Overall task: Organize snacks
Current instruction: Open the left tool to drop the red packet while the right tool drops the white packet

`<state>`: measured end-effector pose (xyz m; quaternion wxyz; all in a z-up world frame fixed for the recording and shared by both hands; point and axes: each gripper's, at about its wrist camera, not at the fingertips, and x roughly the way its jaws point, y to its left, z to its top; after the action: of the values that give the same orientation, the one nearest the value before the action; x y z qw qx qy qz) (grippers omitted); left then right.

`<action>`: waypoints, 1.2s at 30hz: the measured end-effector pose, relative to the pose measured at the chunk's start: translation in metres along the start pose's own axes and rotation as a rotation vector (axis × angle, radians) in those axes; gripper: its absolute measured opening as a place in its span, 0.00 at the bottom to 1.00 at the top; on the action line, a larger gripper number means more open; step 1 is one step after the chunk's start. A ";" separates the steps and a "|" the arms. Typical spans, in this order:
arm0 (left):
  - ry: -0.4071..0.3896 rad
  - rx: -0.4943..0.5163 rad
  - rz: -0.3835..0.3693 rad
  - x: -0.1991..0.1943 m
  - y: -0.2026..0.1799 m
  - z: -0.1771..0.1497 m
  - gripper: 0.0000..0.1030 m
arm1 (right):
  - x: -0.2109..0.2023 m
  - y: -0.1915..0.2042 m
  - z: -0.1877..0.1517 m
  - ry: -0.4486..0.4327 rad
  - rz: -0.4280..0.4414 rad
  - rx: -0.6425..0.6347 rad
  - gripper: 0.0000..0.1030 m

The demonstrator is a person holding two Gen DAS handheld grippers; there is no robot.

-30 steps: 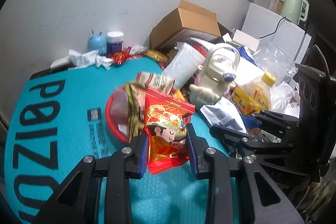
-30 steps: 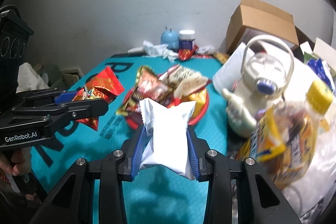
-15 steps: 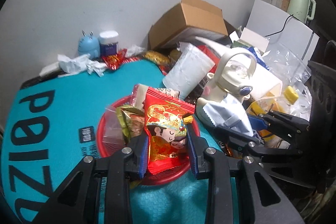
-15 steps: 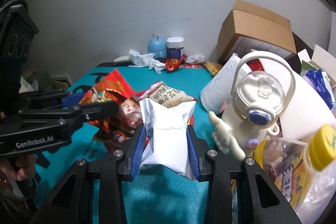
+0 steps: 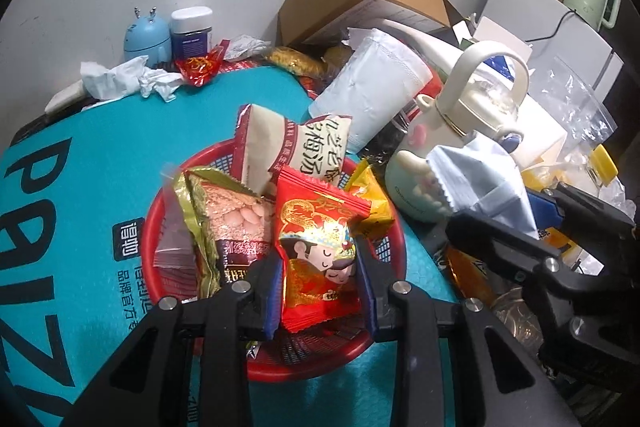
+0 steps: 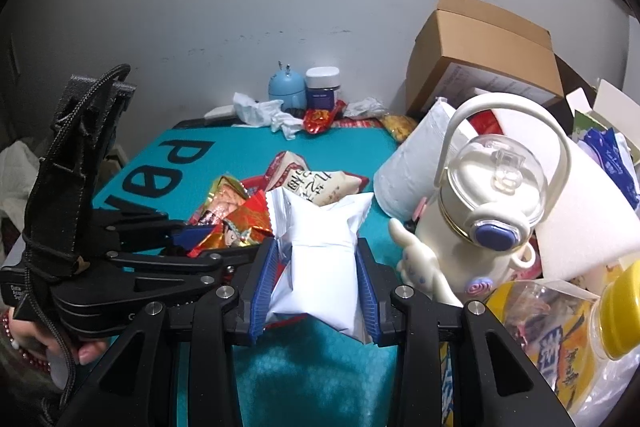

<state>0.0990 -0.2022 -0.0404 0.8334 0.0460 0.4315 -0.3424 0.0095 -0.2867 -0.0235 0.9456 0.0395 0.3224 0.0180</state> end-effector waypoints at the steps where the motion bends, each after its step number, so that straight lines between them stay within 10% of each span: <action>1: -0.001 -0.001 -0.005 0.000 0.000 0.001 0.30 | 0.000 0.000 0.000 0.001 0.000 -0.001 0.36; 36: -0.090 -0.062 0.195 -0.058 0.053 0.004 0.40 | 0.054 0.036 0.026 0.047 0.041 -0.014 0.37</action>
<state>0.1111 -0.1327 -0.0065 0.8822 0.0465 0.3975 -0.2479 0.0677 -0.2491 -0.0326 0.9375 0.0391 0.3435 0.0407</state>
